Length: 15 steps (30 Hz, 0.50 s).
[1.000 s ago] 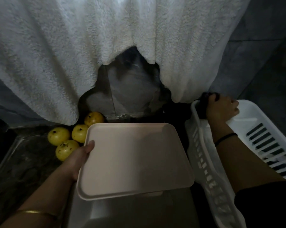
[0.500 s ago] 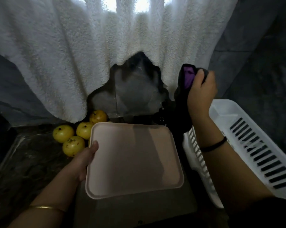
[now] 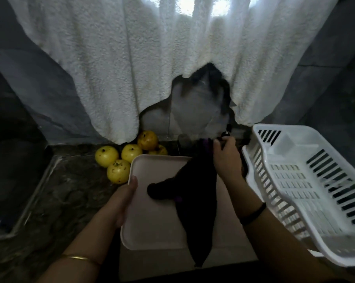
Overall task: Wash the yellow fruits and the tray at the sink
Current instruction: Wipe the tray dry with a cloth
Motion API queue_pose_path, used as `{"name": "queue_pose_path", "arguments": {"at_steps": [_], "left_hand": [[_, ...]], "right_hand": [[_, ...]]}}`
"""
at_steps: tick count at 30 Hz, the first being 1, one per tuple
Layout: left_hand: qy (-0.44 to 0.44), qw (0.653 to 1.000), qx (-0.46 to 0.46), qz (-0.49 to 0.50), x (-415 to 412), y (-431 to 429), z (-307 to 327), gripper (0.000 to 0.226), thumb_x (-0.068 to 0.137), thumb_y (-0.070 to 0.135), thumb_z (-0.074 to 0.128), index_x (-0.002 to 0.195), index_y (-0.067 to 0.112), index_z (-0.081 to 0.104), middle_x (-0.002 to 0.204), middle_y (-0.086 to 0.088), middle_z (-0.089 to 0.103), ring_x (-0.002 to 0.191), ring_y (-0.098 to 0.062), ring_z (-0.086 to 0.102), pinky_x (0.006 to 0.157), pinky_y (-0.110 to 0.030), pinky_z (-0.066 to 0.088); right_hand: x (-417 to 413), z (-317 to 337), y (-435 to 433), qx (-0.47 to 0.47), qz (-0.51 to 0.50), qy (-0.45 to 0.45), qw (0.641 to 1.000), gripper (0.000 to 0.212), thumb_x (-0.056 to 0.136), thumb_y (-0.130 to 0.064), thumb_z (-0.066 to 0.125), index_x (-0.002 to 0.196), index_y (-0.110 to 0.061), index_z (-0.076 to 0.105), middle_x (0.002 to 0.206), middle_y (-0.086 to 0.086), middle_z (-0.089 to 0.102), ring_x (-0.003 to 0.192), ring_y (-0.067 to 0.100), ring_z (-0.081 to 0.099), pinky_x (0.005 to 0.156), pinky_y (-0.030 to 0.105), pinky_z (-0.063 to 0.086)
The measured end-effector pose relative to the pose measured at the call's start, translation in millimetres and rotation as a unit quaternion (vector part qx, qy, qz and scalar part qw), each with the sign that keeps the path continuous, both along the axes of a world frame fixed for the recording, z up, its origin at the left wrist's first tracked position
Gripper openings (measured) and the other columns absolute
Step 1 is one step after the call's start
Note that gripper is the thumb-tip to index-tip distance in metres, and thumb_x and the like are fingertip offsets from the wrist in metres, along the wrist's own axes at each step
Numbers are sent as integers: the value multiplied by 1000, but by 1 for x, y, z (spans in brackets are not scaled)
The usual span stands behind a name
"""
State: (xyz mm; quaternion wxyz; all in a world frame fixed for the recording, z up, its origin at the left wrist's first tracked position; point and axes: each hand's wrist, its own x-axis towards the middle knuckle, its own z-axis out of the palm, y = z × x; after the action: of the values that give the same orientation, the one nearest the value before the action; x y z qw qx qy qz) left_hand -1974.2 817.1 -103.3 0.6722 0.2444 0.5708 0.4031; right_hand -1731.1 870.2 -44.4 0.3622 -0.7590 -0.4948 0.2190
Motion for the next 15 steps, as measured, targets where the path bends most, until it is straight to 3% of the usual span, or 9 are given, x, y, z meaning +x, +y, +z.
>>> {"name": "queue_pose_path", "arguments": {"at_steps": [3, 6, 10, 15], "left_hand": [[9, 1000, 25, 2, -1, -4, -3, 38, 99, 37, 40, 120, 10, 57, 110, -18, 65, 100, -36, 62, 91, -51, 48], [30, 998, 53, -1, 0, -4, -4, 41, 99, 37, 39, 123, 8, 56, 107, -15, 66, 96, -32, 63, 82, -43, 51], [50, 996, 71, -6, 3, -2, -6, 37, 100, 36, 37, 119, 11, 56, 98, -9, 65, 87, -27, 63, 74, -38, 51], [59, 996, 63, -10, 11, 3, -5, 31, 101, 36, 36, 111, 13, 55, 92, -7, 63, 79, -22, 60, 66, -33, 48]], "right_hand": [[-12, -23, -14, 33, 65, -211, 975, 58, 95, -35, 53, 140, -2, 40, 148, 19, 35, 136, 35, 33, 110, 41, 26], [-34, -42, -22, -18, 144, -252, 957, 67, 97, -49, 39, 150, -11, 24, 159, 12, 13, 147, 29, 7, 118, 42, 8], [-50, -63, -33, -55, 121, -302, 944, 91, 78, -68, -6, 153, -18, 2, 160, 7, -11, 147, 27, -12, 117, 48, -7], [-73, -65, -44, -38, 157, -278, 947, 93, 73, -66, -11, 149, -13, -11, 159, 11, -14, 147, 27, -13, 117, 42, -11]]}}
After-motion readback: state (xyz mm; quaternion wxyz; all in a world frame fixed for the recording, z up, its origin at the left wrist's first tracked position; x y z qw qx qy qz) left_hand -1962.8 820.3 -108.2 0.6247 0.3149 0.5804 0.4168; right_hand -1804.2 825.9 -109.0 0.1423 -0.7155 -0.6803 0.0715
